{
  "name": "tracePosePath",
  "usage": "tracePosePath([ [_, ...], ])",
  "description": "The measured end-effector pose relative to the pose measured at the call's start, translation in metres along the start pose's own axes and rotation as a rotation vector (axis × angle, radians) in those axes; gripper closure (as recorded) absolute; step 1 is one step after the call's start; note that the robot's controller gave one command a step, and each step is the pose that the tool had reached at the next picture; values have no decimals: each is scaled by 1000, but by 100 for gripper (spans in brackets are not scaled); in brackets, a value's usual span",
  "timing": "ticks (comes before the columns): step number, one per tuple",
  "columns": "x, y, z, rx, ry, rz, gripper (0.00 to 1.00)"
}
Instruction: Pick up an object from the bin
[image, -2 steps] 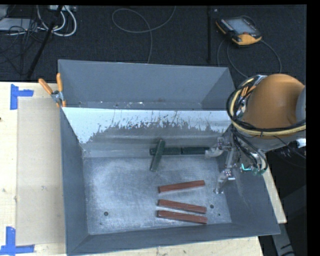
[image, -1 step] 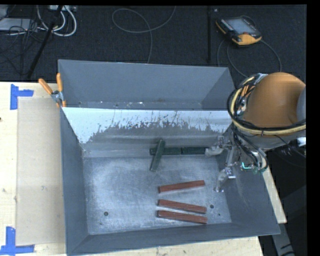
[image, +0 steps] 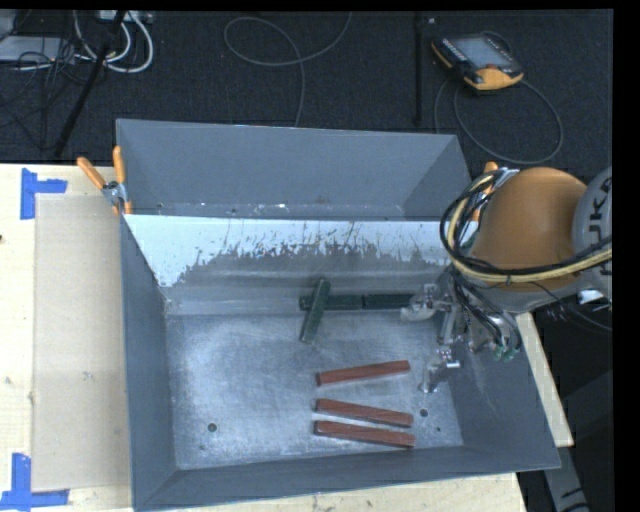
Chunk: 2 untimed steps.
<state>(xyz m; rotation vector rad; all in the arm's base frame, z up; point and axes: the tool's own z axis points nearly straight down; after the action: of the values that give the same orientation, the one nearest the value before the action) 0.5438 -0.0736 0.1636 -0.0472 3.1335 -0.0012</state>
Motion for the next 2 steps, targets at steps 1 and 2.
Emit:
tracePosePath([
  [1,-18,-10,88,1,-6,-19,100],
  [2,-18,-10,88,1,-6,-20,100],
])
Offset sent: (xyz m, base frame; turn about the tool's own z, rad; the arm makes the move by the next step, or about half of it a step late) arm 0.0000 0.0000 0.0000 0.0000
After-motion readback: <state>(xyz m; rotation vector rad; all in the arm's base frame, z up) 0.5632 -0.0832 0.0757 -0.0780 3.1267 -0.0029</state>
